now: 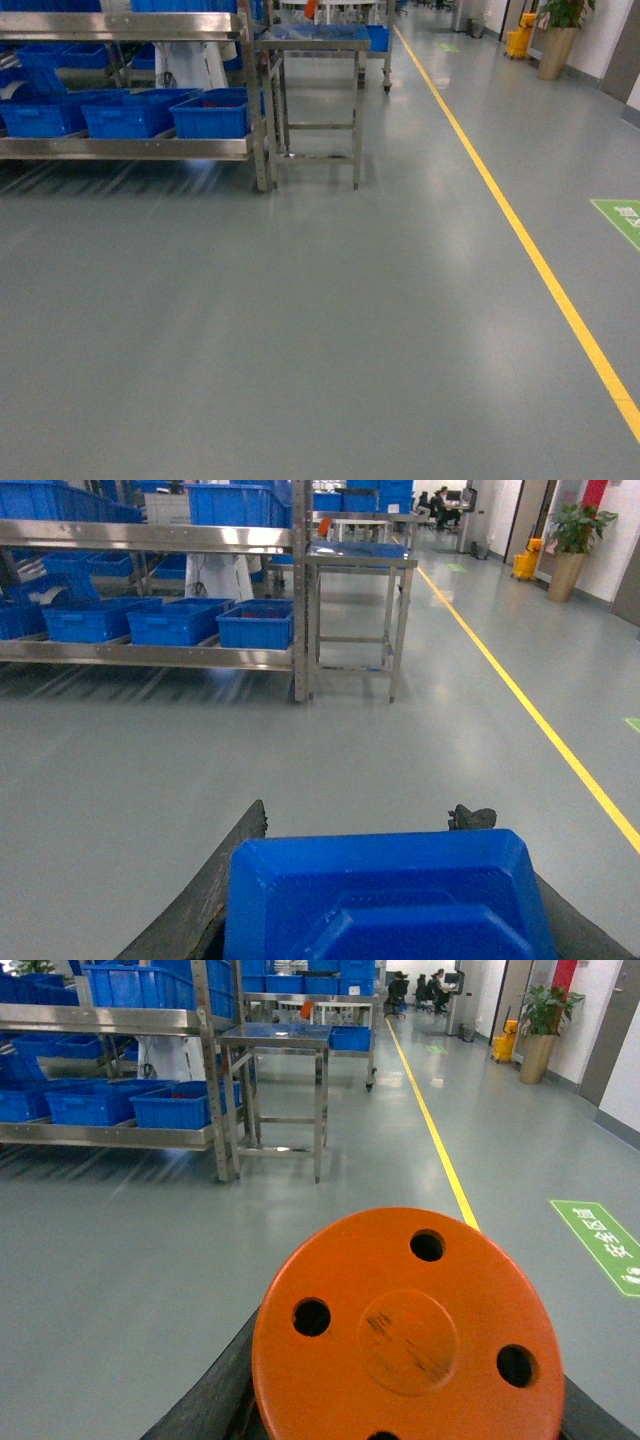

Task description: Sort blue parts and orange caps into right shelf containers

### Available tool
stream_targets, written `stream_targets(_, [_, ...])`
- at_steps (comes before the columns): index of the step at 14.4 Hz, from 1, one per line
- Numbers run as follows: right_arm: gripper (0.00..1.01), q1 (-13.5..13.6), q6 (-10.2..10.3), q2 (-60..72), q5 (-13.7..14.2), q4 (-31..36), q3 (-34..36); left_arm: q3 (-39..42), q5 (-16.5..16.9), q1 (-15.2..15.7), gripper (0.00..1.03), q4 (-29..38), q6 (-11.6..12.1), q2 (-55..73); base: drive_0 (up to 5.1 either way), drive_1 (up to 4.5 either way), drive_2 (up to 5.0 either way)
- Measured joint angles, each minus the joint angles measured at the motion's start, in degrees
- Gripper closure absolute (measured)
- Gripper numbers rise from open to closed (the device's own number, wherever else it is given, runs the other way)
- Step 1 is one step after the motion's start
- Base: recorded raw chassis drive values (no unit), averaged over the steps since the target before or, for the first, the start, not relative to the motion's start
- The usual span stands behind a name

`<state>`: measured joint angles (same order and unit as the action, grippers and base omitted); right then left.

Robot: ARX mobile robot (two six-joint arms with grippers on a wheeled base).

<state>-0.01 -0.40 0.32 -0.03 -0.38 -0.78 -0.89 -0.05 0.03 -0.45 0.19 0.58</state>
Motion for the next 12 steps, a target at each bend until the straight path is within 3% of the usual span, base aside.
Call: stream_targets(12, [0.58,0.00,0.00,0.00,0.00,0.17,0.00,0.00,0.00,0.00,0.59,0.11,0.00,0.00,0.0,4.33,-4.3])
